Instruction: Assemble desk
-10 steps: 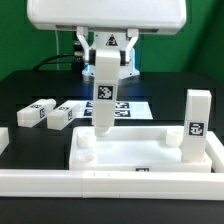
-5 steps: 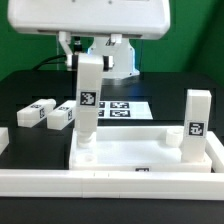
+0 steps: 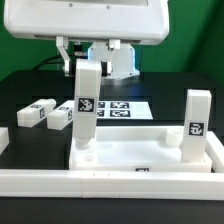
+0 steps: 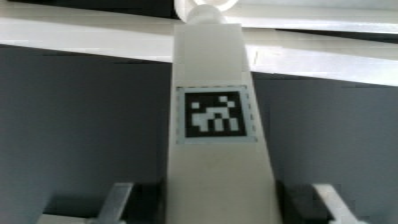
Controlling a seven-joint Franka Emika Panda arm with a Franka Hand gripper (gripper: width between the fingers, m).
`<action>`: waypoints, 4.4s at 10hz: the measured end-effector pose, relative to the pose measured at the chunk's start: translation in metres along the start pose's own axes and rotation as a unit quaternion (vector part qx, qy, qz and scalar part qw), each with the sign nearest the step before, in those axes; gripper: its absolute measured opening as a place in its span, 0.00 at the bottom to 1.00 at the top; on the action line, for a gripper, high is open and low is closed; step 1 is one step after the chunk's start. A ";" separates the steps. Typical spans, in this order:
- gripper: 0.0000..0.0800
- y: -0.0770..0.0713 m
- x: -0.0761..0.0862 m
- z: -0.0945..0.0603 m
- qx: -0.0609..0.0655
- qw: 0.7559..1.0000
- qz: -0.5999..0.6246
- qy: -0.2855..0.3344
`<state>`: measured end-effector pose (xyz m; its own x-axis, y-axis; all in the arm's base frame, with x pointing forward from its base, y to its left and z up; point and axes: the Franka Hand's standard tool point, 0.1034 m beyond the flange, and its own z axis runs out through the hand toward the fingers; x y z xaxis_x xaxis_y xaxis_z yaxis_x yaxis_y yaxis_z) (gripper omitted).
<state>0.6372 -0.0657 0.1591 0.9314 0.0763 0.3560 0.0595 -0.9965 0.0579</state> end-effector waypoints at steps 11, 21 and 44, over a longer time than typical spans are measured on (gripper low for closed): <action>0.36 0.004 -0.004 0.003 0.029 0.999 0.035 -0.004; 0.36 0.003 -0.021 0.016 0.009 0.999 0.040 0.017; 0.81 -0.001 0.001 0.002 0.030 0.999 0.043 -0.002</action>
Offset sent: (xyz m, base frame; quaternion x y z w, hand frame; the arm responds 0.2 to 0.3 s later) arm 0.0049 0.0321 0.0007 0.1511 0.0078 0.0148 0.9884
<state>0.6388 -0.0643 0.1575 0.9356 -0.0106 0.3529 -0.0007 -0.9996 -0.0283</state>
